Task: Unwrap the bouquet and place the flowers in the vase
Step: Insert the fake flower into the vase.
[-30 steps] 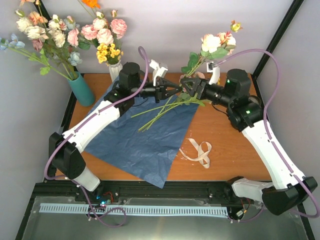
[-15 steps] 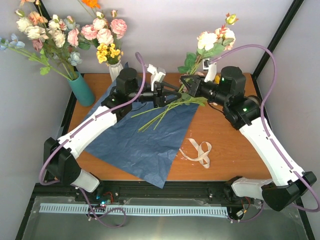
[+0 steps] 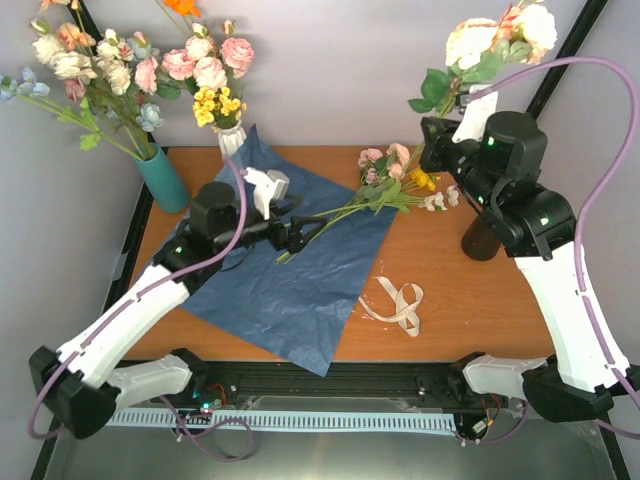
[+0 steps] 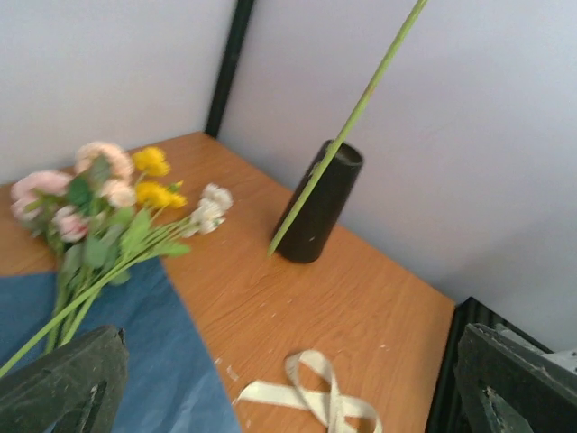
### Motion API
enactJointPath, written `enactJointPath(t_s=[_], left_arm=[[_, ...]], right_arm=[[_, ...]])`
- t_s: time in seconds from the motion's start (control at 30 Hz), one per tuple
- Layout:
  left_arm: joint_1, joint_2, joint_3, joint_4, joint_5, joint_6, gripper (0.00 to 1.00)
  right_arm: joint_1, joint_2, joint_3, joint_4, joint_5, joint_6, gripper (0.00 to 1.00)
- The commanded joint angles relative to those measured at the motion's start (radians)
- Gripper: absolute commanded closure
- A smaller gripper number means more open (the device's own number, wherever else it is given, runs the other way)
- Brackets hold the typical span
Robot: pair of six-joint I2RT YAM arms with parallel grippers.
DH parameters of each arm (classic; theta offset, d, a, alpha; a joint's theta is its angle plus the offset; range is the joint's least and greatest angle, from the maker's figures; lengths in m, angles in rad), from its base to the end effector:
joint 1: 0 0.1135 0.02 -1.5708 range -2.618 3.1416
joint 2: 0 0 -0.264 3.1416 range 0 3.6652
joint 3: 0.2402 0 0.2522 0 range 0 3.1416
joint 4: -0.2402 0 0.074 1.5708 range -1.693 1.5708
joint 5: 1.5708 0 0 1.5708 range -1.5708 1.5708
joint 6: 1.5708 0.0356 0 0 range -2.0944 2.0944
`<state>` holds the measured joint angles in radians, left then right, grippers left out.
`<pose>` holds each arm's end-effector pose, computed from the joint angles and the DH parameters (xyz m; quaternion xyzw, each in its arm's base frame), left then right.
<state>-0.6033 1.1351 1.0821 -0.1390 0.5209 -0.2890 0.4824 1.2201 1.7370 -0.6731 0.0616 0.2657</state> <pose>0.2035 -0.1617 0.3798 0.2785 0.7108 -0.4445 0.4687 0.1966 0.1005 0.5176 -0.0623 0.7575 0.2155 0.6131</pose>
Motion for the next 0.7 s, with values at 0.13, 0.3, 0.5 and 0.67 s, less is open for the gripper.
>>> enactJointPath(t_s=[0.13,0.3,0.5,0.67], left_arm=[[-0.004,-0.271,-0.172,-0.206,-0.300,-0.042,0.00],[-0.004,-0.403,-0.269,-0.285,-0.346,-0.071,0.01],[-0.005,-0.524,-0.419,-0.321,-0.391,-0.144,0.00],[-0.005,-0.571,-0.450,-0.301,-0.389,-0.139,0.01]], right_arm=[[-0.099,0.081,0.218,-0.176,0.250,-0.175,0.97],[-0.166,0.129,0.357,-0.277,0.347,-0.221,0.97],[-0.206,0.148,0.439,-0.316,0.507,-0.287,0.97],[-0.303,0.141,0.368,-0.235,0.562,-0.345,0.97]])
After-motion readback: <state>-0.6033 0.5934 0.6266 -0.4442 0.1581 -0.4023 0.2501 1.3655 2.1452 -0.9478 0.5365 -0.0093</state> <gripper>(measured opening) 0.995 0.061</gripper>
